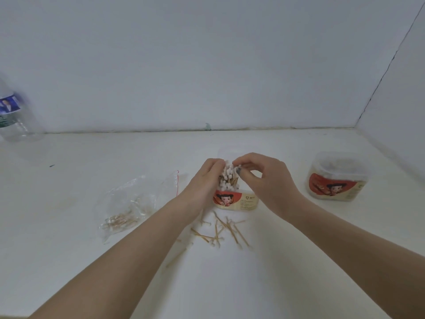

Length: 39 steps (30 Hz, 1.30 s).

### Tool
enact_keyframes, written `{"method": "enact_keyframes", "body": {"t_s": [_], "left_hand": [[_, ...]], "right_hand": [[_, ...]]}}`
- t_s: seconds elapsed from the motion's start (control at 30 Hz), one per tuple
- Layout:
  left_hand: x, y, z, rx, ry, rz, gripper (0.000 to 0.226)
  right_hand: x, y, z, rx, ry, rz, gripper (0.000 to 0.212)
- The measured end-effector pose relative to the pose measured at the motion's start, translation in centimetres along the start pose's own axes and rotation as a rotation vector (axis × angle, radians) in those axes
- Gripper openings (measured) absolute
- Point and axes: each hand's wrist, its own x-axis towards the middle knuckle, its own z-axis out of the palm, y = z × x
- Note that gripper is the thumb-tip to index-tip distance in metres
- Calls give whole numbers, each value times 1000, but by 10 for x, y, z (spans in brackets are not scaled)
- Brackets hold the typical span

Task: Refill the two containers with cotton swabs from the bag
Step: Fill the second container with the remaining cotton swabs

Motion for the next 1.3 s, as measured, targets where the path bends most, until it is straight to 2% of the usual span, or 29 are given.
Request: {"method": "enact_keyframes", "body": {"t_s": [0.07,0.17,0.3,0.43,0.57,0.63,0.73,0.8,0.9,0.97,1.03,1.1,1.2,1.3], "left_hand": [[-1,3,2,-71,-28,-54,41],[1,1,5,-154,-52,-94,39],[0,-6,3,-139,-48,-66,40],[2,-9,3,-106,-86,-36,49],[3,-13,5,-127,-70,-3,44],[3,-15,6,-135,-68,21,31],[3,-19,8,-153,-42,42,22],[3,-18,9,-189,-33,26,23],[2,-8,10,-262,-22,-49,36],[3,-5,10,-240,-40,-50,40],[3,-8,11,-160,-30,-1,31],[3,-15,11,-133,-10,50,23],[3,-22,10,-169,-19,106,23],[5,-22,10,-200,-26,85,20]], "right_hand": [[4,-2,-1,59,13,18,21],[6,-4,-1,66,71,0,21],[1,-4,3,-64,161,-164,17],[-8,5,12,-186,113,-280,15],[-6,7,8,-168,71,-243,17],[-6,6,9,-198,67,-227,16],[-4,1,8,-105,59,-65,13],[-1,-4,3,-13,0,40,12],[0,-6,-8,-35,-61,57,10],[-3,-3,-11,-132,-9,0,13],[-11,3,-11,-242,26,-137,17],[-23,10,-6,-328,-36,-250,28],[-35,21,1,-470,-140,-306,46],[-35,29,5,-565,-185,-372,47]]}}
